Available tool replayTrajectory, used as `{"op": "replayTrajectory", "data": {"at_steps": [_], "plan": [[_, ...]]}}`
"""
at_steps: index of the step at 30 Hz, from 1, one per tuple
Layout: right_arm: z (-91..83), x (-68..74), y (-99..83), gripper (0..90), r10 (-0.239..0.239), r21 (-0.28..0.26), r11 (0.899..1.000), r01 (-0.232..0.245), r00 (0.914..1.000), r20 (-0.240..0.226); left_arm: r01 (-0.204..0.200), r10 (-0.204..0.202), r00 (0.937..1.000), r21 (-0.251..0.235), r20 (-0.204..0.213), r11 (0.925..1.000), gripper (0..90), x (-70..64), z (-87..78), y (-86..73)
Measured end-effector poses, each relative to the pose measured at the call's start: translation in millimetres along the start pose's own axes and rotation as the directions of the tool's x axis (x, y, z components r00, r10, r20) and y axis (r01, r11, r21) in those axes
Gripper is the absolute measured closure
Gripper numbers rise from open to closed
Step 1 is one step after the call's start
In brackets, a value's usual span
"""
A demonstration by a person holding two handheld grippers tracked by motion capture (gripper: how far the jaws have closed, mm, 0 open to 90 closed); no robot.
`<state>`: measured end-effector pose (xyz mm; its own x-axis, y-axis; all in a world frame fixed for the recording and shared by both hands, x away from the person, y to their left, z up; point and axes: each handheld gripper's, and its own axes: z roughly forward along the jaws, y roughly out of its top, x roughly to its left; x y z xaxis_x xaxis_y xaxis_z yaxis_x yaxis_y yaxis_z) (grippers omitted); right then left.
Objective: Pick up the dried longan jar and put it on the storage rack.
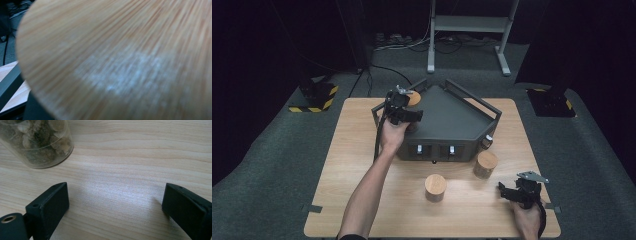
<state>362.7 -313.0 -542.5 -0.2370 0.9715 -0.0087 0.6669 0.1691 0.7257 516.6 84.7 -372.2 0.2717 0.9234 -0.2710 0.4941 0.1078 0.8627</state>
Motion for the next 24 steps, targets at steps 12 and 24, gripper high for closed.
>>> {"op": "replayTrajectory", "data": {"at_steps": [12,24], "plan": [[0.0,0.0,0.0,6.8,0.000,0.000,1.000,0.000,1.0000,0.000,0.024,-0.024,0.9997,-0.008,0.005,0.9997,25.8,4.0,3.0,-5.6],[0.0,0.1,0.0,6.8,0.000,0.000,1.000,0.000,1.0000,0.000,0.036,-0.036,0.9991,-0.023,0.025,0.9991,25.5,6.2,1.5,-8.2]]}}
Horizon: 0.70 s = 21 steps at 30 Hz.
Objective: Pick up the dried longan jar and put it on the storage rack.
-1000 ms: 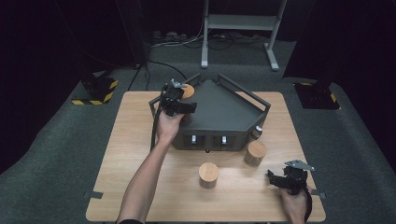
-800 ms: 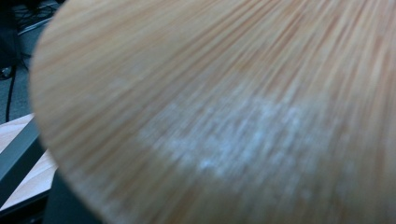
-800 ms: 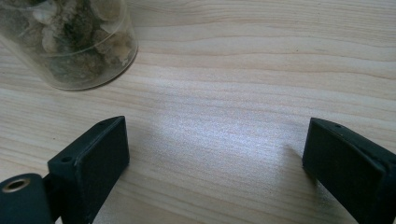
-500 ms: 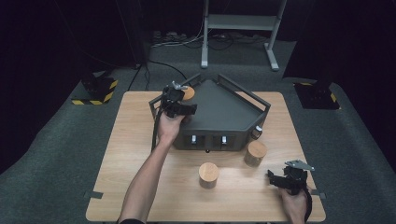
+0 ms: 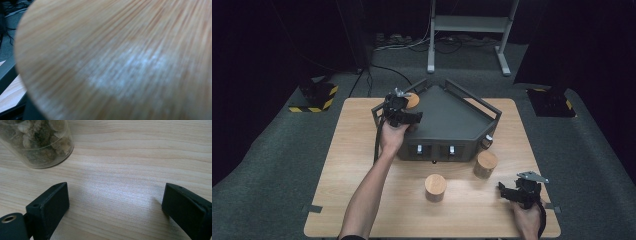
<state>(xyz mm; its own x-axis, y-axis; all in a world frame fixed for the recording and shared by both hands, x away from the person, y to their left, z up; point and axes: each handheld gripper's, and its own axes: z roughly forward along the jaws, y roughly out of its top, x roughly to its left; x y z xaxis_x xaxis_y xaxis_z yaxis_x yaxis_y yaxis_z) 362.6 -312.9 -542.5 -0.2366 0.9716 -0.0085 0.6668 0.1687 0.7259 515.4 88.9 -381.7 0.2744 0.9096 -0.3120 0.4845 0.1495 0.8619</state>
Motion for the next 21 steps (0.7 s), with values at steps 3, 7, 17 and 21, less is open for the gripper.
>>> {"op": "replayTrajectory", "data": {"at_steps": [3,7,17,21], "plan": [[0.0,0.0,0.0,6.8,0.000,0.000,1.000,0.000,1.0000,0.000,0.000,0.000,1.0000,-0.004,0.004,1.0000,25.4,0.6,-0.2,-0.4],[0.0,0.0,0.0,6.8,0.000,0.000,1.000,0.000,1.0000,0.000,0.000,0.000,1.0000,0.000,0.007,1.0000,25.4,0.9,-0.4,-0.2],[0.0,-0.1,0.0,6.8,0.000,0.000,1.000,0.000,1.0000,0.000,0.013,-0.013,0.9999,-0.004,0.006,0.9999,22.9,1.8,-0.4,-0.7],[0.0,-0.1,0.0,6.9,0.000,0.000,1.000,0.000,1.0000,0.000,0.011,-0.011,0.9999,-0.008,0.013,0.9999,15.4,3.2,-3.2,-1.8]]}}
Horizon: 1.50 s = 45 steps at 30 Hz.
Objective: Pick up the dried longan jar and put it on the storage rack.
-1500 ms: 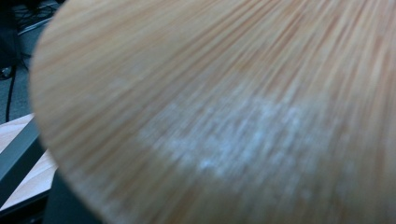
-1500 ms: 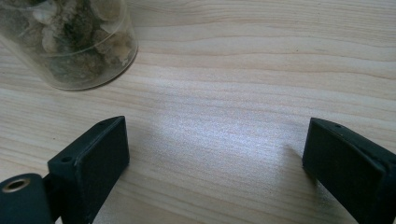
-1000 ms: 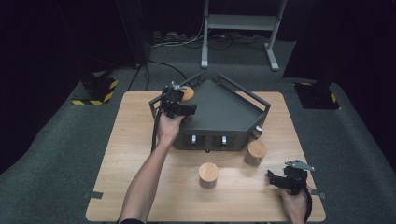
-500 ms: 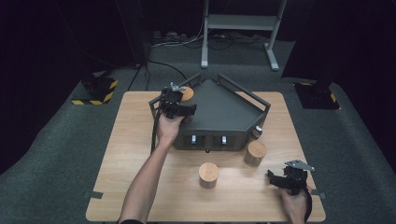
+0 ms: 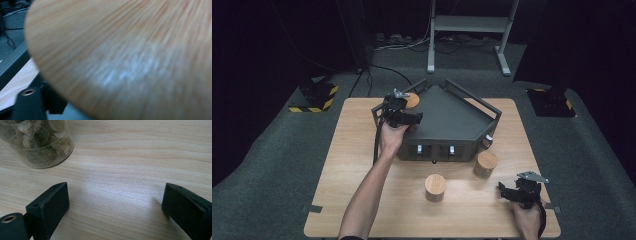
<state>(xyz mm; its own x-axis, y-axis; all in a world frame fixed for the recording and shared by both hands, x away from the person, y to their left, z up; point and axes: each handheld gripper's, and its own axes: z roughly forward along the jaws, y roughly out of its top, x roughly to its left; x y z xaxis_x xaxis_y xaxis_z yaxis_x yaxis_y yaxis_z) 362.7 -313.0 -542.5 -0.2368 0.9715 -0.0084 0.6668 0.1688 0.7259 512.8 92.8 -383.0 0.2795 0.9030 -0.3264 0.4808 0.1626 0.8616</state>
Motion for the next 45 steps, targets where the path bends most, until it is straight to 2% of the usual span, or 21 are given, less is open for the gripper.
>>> {"op": "replayTrajectory", "data": {"at_steps": [6,14,25,30,45], "plan": [[0.1,0.0,0.0,6.8,0.000,-0.001,1.000,0.000,1.0000,0.000,0.002,-0.001,0.9999,-0.012,0.015,0.9999,8.6,3.1,-7.9,0.1],[0.0,0.0,0.0,6.8,0.000,0.000,1.000,0.000,1.0000,0.000,-0.008,0.008,0.9986,-0.014,0.052,0.9999,7.4,4.8,-18.8,-2.0],[0.0,0.0,0.0,6.8,0.000,0.000,1.000,0.000,1.0000,0.000,-0.014,0.015,0.9977,-0.011,0.067,0.9998,7.2,4.9,-29.2,-4.4],[0.0,0.0,0.0,6.8,0.000,0.000,1.000,0.000,1.0000,0.000,-0.029,0.028,0.9973,0.005,0.068,0.9996,7.2,5.1,-34.1,-6.3],[0.0,0.0,0.0,6.8,0.000,0.000,1.000,0.000,1.0000,0.000,-0.031,0.031,0.9974,-0.006,0.065,0.9995,7.3,6.8,-46.8,-12.5]]}}
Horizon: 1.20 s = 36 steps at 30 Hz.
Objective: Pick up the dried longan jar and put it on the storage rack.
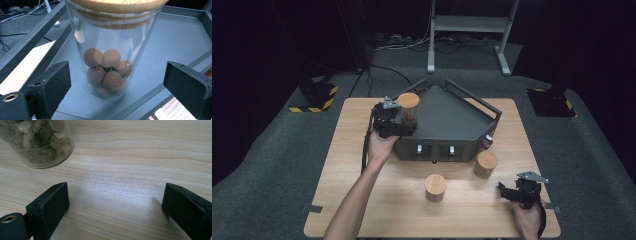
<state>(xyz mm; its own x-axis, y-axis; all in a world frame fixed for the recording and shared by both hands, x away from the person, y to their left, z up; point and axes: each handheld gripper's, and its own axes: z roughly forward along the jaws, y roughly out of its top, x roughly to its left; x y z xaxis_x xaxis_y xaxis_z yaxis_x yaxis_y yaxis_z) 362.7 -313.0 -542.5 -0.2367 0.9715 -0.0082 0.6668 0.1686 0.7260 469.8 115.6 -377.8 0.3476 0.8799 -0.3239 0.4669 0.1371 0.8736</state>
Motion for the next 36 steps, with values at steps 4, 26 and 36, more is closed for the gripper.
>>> {"op": "replayTrajectory", "data": {"at_steps": [4,26,36], "plan": [[0.0,0.0,0.0,6.8,0.000,0.000,1.000,0.000,1.0000,0.000,0.007,-0.007,1.0000,0.002,-0.005,1.0000,7.3,2.7,-2.8,-1.6],[0.0,0.0,0.0,6.8,0.000,0.000,1.000,0.000,1.0000,0.000,0.023,-0.023,0.9997,-0.009,-0.001,0.9997,7.5,11.8,-26.6,-16.9],[0.0,0.0,0.0,6.8,0.000,0.000,1.000,0.000,1.0000,0.000,0.018,-0.018,0.9998,-0.007,-0.005,0.9998,7.4,16.2,-34.9,-24.5]]}}
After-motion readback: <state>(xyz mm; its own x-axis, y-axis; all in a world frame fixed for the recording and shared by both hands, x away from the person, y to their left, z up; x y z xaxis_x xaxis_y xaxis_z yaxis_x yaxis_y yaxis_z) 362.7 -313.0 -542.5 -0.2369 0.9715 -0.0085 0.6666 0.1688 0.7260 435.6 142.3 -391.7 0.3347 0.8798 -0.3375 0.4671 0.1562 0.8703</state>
